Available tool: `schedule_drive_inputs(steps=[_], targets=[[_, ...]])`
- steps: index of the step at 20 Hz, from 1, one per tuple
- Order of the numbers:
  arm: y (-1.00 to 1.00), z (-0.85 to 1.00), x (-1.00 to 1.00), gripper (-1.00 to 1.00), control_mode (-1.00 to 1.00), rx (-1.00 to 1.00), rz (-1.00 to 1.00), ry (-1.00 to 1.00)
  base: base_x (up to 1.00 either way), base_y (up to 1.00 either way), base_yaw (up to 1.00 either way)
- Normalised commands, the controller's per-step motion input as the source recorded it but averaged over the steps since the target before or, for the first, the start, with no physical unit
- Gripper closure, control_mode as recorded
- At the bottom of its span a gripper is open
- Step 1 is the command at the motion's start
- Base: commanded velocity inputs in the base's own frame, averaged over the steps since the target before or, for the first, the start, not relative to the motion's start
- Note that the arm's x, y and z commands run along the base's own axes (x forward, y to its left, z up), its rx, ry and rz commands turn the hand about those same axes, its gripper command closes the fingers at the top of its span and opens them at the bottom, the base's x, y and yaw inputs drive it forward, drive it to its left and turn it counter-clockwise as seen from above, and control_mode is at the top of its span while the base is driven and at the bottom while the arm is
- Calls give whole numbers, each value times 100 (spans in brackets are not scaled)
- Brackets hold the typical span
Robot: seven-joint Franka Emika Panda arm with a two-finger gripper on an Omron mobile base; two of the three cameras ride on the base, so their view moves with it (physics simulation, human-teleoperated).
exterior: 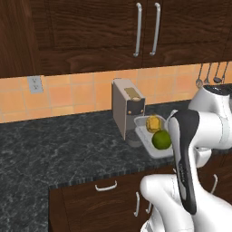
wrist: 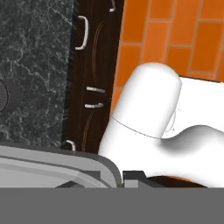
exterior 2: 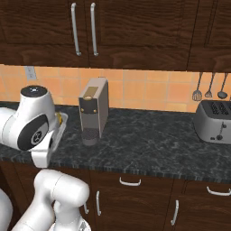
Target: Take the meat container that has the shrimp and place it on the second highest rack of the freezer. Then take the vegetable container that has the squash and lime and place it on the highest rack of the freezer.
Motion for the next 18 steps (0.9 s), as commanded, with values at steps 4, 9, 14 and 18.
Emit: schedule_drive_inputs(steps=[4, 9, 14, 18], targets=[[-5, 8, -4, 100, -100, -4, -15, 0, 0, 0, 0], [-9, 4, 0, 100, -100, 0, -1, 0, 0, 0, 0], [-28, 0, -3, 100, -100, 0, 4, 0, 0, 0, 0], [-2, 0, 0, 100, -100, 0, 0, 0, 0, 0, 0]])
